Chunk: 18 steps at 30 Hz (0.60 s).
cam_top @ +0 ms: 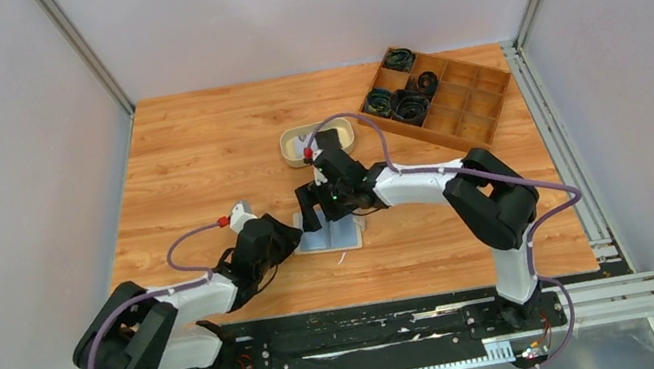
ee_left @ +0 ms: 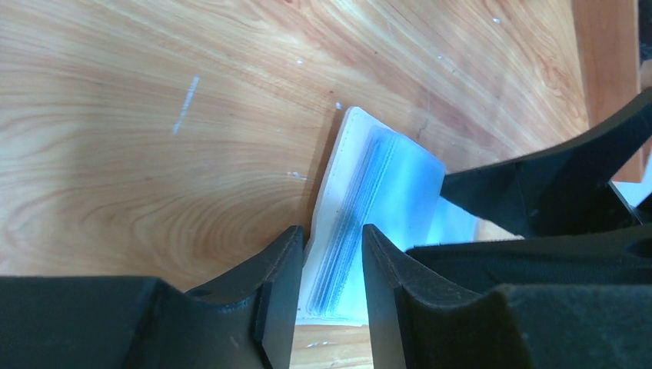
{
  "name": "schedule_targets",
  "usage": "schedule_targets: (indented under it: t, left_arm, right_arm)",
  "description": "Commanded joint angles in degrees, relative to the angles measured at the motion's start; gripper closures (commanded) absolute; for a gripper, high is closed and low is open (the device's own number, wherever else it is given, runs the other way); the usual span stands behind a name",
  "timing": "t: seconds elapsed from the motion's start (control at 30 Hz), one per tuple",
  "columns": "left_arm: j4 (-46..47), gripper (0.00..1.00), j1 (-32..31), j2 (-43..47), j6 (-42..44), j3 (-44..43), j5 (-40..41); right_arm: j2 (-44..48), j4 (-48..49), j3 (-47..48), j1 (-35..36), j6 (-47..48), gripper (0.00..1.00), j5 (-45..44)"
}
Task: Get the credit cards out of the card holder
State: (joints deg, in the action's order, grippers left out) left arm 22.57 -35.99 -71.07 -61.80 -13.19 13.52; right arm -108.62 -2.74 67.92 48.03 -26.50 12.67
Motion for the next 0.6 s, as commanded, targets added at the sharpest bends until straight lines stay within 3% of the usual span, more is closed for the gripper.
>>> schedule_targets:
  t: [0.0,0.3,0.4,0.57]
  left_arm:
    - [1.90,0.60,-0.31,-6.68,-2.74,0.18,-7.79]
    - [0.28,0.35,0.09,-9.51,-5.95,1.14,-6.17]
    - [6.85,0.35,0.13,-11.50,-8.34,3.54,-7.18]
    - [25.48,0.36,0.22,-20.23,-12.95,6.78,-10.81]
  right_arm:
    - [-5.33,-1.02,-4.47,-1.45,4.57,0.11,2.50]
    - [-3.51,7.17,-10.34,-3.98,3.80,0.11,7.36]
    - [-2.70,9.24,-12.47,-4.98,3.29,0.11,8.64]
    - [-2.60,11.16,-13.91,-5.42,2.68,0.11,9.71]
